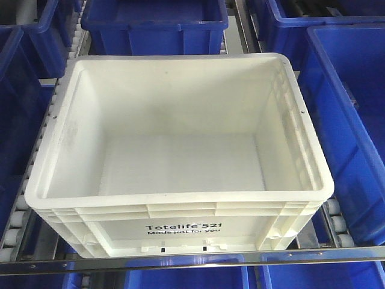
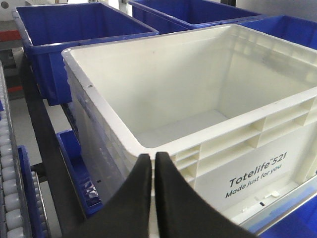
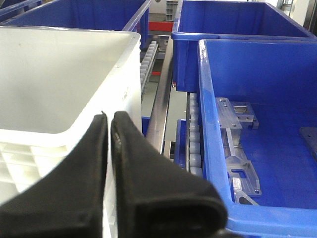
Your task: Move bin from left to right shelf
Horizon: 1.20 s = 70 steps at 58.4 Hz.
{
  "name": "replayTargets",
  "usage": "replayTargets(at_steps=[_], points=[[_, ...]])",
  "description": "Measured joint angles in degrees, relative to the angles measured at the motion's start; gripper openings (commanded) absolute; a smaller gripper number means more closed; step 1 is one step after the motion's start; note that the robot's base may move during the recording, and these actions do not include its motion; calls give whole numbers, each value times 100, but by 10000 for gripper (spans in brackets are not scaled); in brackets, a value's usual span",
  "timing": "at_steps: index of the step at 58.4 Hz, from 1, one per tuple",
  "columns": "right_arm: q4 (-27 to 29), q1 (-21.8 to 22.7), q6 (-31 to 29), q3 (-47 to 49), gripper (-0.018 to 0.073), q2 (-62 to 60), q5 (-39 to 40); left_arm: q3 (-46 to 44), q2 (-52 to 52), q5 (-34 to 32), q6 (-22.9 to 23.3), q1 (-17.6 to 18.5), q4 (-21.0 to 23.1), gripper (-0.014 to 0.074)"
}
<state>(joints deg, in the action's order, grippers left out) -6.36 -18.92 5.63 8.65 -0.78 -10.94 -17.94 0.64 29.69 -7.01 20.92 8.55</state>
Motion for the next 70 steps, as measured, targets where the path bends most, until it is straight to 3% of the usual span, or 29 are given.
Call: replayTargets(at_steps=[24,29,37,48,63,70], points=[[0,0,0,0,-8,0,0,5,0,-26,0,0,0,-8],[0,0,0,0,-8,0,-6,157,0,-267,0,-71,-169,-8],[0,0,0,0,-7,0,-11,613,0,-793,0,-745,-479,-8],[0,0,0,0,-7,0,-11,1358,0,-1782,224,-1772,-293,-8],[0,0,0,0,-8,0,-11,1942,-134,-2969,281,-1921,-431,-6],[0,0,0,0,-8,0,-31,1942,-134,-2969,564,-1921,-479,-6]])
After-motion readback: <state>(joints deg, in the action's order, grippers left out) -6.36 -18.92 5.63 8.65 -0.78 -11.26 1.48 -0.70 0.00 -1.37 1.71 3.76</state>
